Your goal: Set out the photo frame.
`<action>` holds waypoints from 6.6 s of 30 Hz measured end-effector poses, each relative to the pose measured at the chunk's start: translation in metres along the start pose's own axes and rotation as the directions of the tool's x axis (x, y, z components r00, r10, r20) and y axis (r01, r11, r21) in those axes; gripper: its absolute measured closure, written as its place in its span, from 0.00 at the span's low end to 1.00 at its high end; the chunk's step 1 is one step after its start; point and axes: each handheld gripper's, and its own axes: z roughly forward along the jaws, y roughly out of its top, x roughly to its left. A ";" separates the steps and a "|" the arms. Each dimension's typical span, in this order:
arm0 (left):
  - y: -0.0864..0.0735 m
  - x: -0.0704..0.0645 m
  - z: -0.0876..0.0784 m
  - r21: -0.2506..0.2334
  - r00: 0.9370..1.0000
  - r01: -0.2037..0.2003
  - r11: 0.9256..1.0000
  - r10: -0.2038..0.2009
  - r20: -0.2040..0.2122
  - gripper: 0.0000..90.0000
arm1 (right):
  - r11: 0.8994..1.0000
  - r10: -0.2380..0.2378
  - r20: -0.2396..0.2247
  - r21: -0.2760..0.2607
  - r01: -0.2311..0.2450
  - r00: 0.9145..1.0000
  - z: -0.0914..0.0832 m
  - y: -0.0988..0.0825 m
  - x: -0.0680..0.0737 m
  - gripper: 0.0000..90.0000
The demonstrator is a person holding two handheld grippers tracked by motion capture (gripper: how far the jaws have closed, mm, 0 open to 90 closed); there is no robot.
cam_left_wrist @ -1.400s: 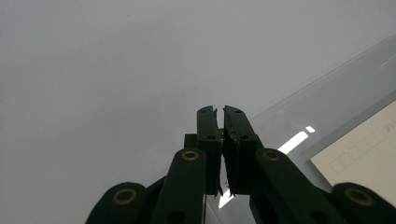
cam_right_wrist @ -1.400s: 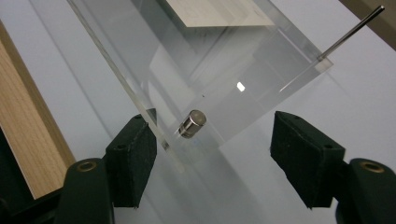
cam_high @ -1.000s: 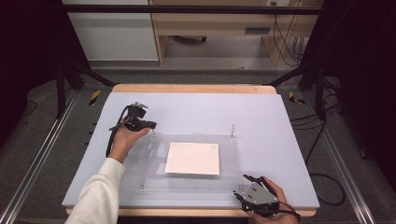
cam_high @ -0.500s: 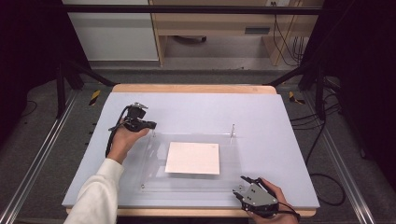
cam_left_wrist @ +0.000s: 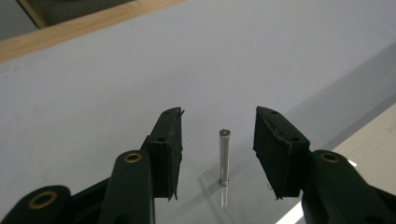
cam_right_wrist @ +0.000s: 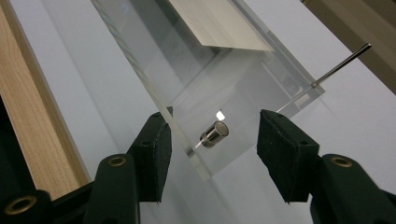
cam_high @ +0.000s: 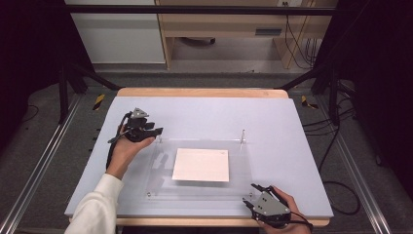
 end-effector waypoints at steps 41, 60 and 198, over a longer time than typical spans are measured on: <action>-0.010 -0.102 -0.118 -0.150 0.919 -0.295 0.944 0.323 0.226 0.32 | 0.998 0.024 0.027 -0.059 -0.023 0.999 -0.017 0.046 -0.029 0.65; -0.030 -0.121 -0.130 -0.141 0.821 -0.519 0.843 0.537 0.193 0.43 | 0.995 0.065 0.030 -0.076 -0.062 0.997 -0.020 0.058 -0.043 0.67; 0.076 -0.022 -0.117 -0.285 0.977 -0.194 0.938 0.212 0.033 0.21 | 0.938 0.324 0.005 -0.133 -0.320 0.946 0.053 0.136 -0.221 0.66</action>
